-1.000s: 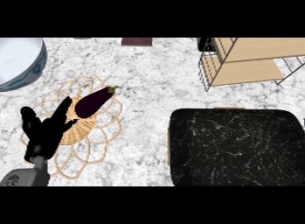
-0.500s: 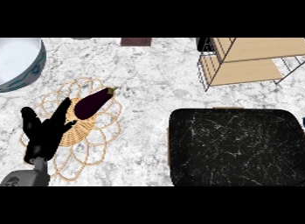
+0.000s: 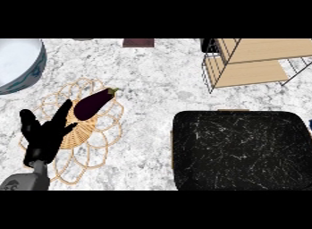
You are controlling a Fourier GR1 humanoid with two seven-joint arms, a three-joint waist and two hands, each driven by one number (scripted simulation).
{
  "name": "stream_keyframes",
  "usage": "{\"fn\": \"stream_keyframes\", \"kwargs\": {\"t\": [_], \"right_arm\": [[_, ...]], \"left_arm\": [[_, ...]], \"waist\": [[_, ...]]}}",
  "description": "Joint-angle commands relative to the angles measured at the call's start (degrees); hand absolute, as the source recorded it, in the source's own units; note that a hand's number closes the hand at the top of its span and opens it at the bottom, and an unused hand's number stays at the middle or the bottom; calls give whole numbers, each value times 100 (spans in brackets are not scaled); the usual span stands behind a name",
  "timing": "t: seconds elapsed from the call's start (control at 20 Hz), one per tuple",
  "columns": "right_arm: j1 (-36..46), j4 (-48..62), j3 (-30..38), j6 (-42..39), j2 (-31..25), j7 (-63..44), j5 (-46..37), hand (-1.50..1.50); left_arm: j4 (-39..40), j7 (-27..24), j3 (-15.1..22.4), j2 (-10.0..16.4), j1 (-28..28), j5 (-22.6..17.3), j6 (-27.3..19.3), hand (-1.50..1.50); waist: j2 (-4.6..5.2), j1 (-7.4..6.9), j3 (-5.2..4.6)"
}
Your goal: Pick the pear from the tray and place it in the tiered shelf
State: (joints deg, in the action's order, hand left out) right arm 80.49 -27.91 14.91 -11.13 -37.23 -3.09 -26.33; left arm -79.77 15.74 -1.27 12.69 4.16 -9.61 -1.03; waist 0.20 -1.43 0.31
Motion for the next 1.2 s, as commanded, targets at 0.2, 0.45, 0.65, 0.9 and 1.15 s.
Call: {"fn": "stream_keyframes", "kwargs": {"t": [0.2, 0.45, 0.65, 0.9, 1.15], "right_arm": [[457, 339, 933, -38, -90, -487, 885, -150], [299, 479, 1478, 434, -254, -485, 1310, -150], [321, 485, 1462, 950, -702, -464, 1116, -150], [288, 677, 1710, 1491, -1226, -692, 1143, -150], [136, 1029, 2064, 1275, -1919, -603, 1380, -150]], "left_arm": [[141, 82, 60, -171, -157, 53, -71, 0], [351, -108, -38, -64, -217, 93, 34, 0], [225, 150, -78, -38, -107, 8, 37, 0], [28, 288, -108, -2, -21, -97, 130, 0], [-27, 168, 120, -224, -119, 212, -113, 0]], "waist": [[9, 16, -32], [19, 41, -32], [37, 14, -31], [45, -23, -27], [77, -85, -21]]}}
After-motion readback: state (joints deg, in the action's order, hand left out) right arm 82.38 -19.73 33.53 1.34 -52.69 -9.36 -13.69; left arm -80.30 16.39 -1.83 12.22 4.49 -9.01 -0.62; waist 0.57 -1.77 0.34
